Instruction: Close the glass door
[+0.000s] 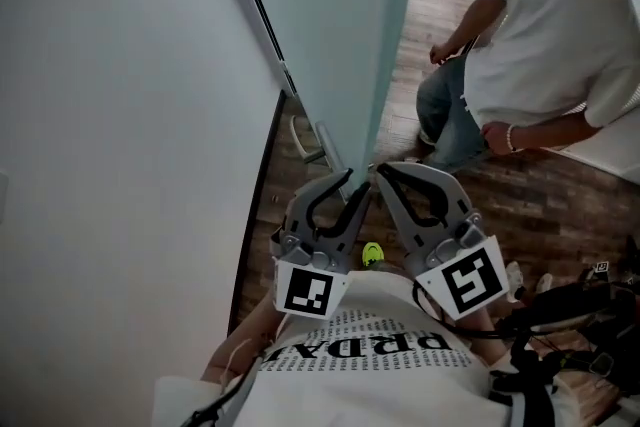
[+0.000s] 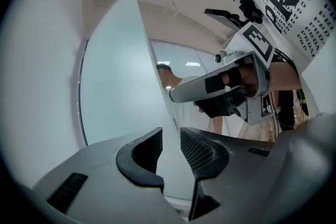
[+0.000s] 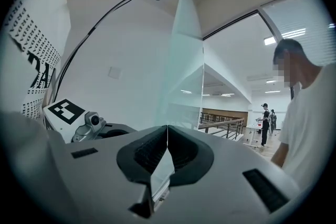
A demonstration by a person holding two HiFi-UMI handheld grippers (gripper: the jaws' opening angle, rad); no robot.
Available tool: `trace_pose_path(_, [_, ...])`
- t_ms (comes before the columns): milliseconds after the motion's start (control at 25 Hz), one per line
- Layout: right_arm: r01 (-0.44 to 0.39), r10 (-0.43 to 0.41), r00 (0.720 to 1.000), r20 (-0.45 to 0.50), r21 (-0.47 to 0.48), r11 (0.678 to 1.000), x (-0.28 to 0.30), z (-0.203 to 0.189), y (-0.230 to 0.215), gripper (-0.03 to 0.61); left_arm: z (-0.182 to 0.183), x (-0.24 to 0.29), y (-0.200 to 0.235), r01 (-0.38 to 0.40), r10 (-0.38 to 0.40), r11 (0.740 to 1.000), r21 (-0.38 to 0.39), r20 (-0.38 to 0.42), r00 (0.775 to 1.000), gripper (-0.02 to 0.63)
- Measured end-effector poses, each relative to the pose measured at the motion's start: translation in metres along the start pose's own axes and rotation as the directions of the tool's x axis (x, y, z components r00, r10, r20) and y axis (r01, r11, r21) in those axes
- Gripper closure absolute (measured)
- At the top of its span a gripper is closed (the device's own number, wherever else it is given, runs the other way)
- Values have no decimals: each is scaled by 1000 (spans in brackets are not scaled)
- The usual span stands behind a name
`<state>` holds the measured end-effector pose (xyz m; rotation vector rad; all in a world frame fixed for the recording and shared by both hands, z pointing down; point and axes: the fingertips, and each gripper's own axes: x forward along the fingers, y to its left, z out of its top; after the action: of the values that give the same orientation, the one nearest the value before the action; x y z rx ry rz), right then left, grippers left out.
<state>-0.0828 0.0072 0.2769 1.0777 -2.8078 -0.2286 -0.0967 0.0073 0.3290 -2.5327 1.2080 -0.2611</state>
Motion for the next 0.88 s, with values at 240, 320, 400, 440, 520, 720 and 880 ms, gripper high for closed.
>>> trace_pose_path(240, [-3, 2, 1000, -17, -50, 999, 4, -9, -17, 581, -3, 11, 3, -25, 25, 999, -22, -15, 1000, 503])
trace_pose_path(320, [-2, 1, 1000, -26, -50, 999, 7, -14, -35, 581, -5, 28, 5, -28, 27, 999, -24, -22, 999, 503])
trace_pose_path(400, [2, -3, 999, -32, -33, 999, 8, -19, -57, 581, -3, 50, 5, -26, 26, 999, -28, -29, 999, 503])
trace_pose_path(440, [6, -7, 999, -32, -27, 1000, 5, -19, -67, 581, 0, 60, 2, -25, 24, 999, -29, -29, 999, 503])
trace_pose_path(520, [16, -16, 1000, -24, -18, 1000, -10, -17, -80, 581, 9, 74, -11, -12, 12, 1000, -26, -28, 1000, 503])
trace_pose_path(720, [43, -43, 999, -17, -22, 999, -49, -18, -86, 581, 28, 86, -52, 44, -44, 999, -15, -2, 999, 503])
trace_pose_path(880, [115, -116, 993, -15, -2, 993, -58, -21, -109, 581, 35, 112, -60, 109, -109, 994, -2, 26, 994, 503])
